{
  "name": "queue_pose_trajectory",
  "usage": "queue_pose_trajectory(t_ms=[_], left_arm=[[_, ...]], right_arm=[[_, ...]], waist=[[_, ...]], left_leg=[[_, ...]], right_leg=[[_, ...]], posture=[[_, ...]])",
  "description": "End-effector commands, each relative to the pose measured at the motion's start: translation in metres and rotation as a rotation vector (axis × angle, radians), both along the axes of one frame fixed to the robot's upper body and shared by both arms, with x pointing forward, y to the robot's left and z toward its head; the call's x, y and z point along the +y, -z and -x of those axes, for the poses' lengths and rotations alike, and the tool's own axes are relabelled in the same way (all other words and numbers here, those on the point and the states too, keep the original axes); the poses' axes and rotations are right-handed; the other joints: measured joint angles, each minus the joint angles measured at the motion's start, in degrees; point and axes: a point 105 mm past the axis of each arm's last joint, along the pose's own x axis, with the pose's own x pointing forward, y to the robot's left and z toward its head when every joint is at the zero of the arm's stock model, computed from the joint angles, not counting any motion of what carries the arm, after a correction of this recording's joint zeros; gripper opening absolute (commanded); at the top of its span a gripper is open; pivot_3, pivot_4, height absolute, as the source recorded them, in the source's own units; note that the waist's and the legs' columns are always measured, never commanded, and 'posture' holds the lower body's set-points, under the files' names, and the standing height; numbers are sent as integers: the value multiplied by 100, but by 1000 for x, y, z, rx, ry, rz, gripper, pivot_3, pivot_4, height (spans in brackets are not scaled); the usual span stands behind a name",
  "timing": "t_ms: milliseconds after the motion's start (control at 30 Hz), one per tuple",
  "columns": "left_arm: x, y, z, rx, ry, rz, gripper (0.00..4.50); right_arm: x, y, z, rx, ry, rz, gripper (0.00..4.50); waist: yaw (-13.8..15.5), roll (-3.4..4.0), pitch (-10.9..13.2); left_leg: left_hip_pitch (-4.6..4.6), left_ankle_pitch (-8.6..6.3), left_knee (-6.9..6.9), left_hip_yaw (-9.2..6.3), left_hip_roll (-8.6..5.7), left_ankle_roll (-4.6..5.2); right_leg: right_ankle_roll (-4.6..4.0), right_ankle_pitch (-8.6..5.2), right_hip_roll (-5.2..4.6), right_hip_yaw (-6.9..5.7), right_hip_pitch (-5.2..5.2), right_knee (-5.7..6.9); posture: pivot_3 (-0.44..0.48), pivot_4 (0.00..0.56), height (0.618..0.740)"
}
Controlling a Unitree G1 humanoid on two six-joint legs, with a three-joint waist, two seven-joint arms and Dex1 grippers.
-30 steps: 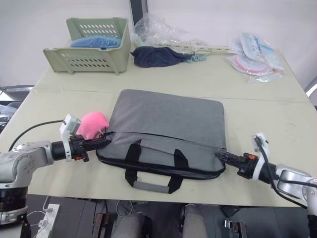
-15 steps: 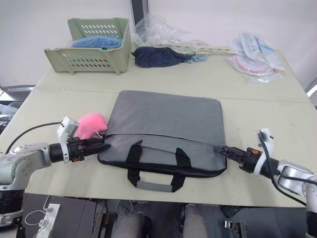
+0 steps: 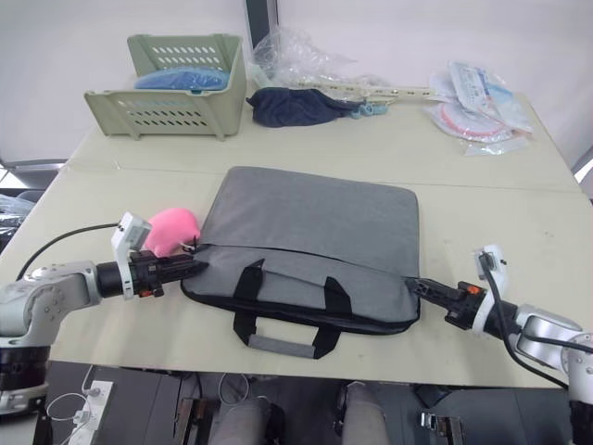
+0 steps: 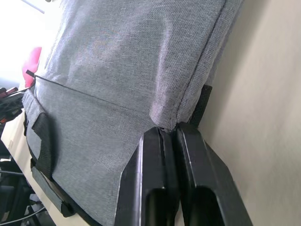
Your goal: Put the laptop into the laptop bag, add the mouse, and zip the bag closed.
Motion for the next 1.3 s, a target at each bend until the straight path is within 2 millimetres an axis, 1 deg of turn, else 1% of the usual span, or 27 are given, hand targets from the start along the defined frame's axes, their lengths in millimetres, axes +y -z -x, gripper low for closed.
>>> queue_pose_trajectory(t_ms=[33,100,200,333,467,600,800,900,967,1067,1100,1133,1200,1233,1300], left_arm=[[-13,-6,-7,-44,25,23,40],[-20,-9,-8,-65,51,36,40],[-27,-7,-21,-70,32,33,40],[-37,-8,-25,-77,56,43,40],[-32,-9,-33,-81,6,56,40],[-30,-4,-27,-66,28,35,40],[-23,-4,-26,-68,13,30,40],[-14,-3,-26,-75,-13,9,1063],[-3,-5,-24,-80,-45,9,2005],[11,-9,-8,-73,-38,6,3541],[16,-9,-3,-66,-41,-1,3986],[23,-10,2,-59,-48,-5,4423],[37,-14,14,-45,-56,-14,4482],[45,-18,20,-45,-58,-15,4482],[56,-28,27,-69,-56,-24,4482]], right_arm=[[-7,-19,-10,-93,31,-15,0],[-11,-21,-13,-99,48,-17,0],[-19,-23,-22,-113,78,2,0],[-26,-23,-31,-123,110,27,0],[-24,-20,-34,-128,102,36,0],[-25,-21,-42,-151,127,27,0],[-20,-17,-39,-140,103,25,0],[-21,-18,-36,-141,102,8,1279],[-28,-19,-35,-149,125,25,2259],[-43,-25,-32,-177,171,66,3819],[-46,-27,-29,-182,172,81,4314],[-51,-28,-28,-189,180,97,4500],[-63,-36,-26,-216,204,127,4500],[-71,-42,-27,-239,226,149,4500],[-81,-53,-30,-288,236,207,4500]], waist=[[4,0,0],[9,0,0],[26,1,1],[10,2,1],[10,3,2],[-9,3,2],[-13,4,2],[-18,4,2],[-24,4,2],[-52,8,5],[-55,10,6],[-56,11,6],[-63,12,7],[-72,15,9],[-90,19,11]], left_leg=[[0,0,0,0,0,0],[-1,0,1,2,-2,1],[-4,1,1,3,-4,1],[-10,1,5,26,-5,1],[-11,1,5,34,-3,1],[-8,1,8,39,-2,0],[-7,1,8,39,0,0],[-7,1,8,38,1,0],[-7,1,7,38,2,0],[-7,1,5,38,4,-1],[-8,1,5,36,5,-1],[-8,0,4,35,5,-2],[-7,0,3,32,6,-2],[-7,0,3,29,7,-3],[-6,-1,3,23,6,-3]], right_leg=[[0,0,-1,0,0,0],[0,1,-3,2,0,0],[-1,1,-3,-1,0,0],[0,1,-2,-7,0,-1],[0,1,-1,-11,0,-3],[0,1,-1,-5,1,0],[0,1,0,-5,1,0],[0,1,2,-6,0,0],[0,1,2,-7,0,0],[0,1,3,-7,-1,-1],[0,1,3,-8,-2,-2],[0,1,2,-9,-2,-2],[0,1,2,-7,-2,-3],[0,1,2,-7,-2,-5],[-1,1,2,-3,-3,-5]], posture=[[0,150,740],[0,150,740],[0,150,740],[0,150,740],[0,150,740],[0,150,740],[0,150,740],[0,150,740],[0,150,740],[0,150,740],[0,150,740],[0,150,740],[0,150,740],[0,150,740],[0,150,740]])
